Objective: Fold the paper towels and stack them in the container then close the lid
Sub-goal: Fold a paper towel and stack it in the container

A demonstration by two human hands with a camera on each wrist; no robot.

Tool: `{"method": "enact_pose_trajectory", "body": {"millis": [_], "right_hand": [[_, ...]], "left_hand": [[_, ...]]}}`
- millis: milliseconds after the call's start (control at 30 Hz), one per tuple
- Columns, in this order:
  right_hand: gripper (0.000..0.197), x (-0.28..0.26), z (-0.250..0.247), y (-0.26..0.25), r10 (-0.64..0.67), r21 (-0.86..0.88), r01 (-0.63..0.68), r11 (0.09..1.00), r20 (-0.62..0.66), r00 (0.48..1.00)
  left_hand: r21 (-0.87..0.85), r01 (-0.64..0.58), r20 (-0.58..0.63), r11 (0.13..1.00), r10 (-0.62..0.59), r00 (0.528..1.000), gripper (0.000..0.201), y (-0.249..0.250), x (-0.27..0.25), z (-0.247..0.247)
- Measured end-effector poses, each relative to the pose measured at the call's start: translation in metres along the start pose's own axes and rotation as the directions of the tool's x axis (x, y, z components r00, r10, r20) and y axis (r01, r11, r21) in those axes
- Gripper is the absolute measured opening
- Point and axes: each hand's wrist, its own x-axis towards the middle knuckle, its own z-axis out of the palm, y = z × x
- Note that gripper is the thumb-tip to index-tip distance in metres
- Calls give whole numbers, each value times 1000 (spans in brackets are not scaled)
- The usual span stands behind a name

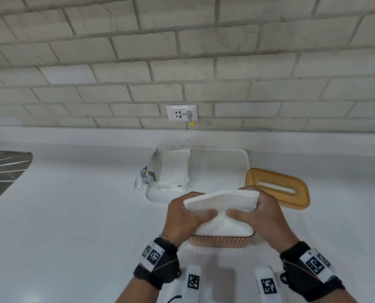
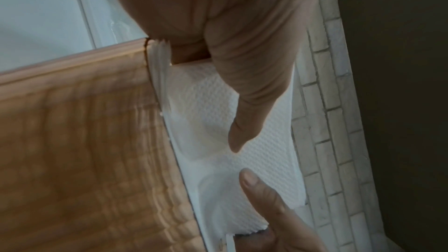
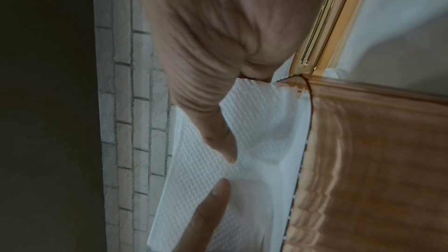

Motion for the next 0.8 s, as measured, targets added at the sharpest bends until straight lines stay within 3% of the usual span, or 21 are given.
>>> {"method": "enact_pose_trajectory", "body": {"millis": [133, 500, 633, 800], "right_hand": [[29, -1, 0, -10, -10, 38, 9, 999, 17, 1000], [29, 3, -9, -2, 4, -85, 0, 996, 44, 999], [27, 5, -16, -7, -22, -29, 23, 999, 21, 1000], [20, 11, -24, -20, 16, -2, -16, 1000, 37, 999]], "left_hand": [[-10, -3, -19, 1000, 3, 1000, 22, 7, -2, -1], [41, -37, 13, 998, 36, 999, 29, -2, 2, -17], [-22, 6, 45, 1000, -5, 999, 9, 3, 8, -31], [-120, 63, -31, 991, -67, 997, 13, 5, 20, -50]]}}
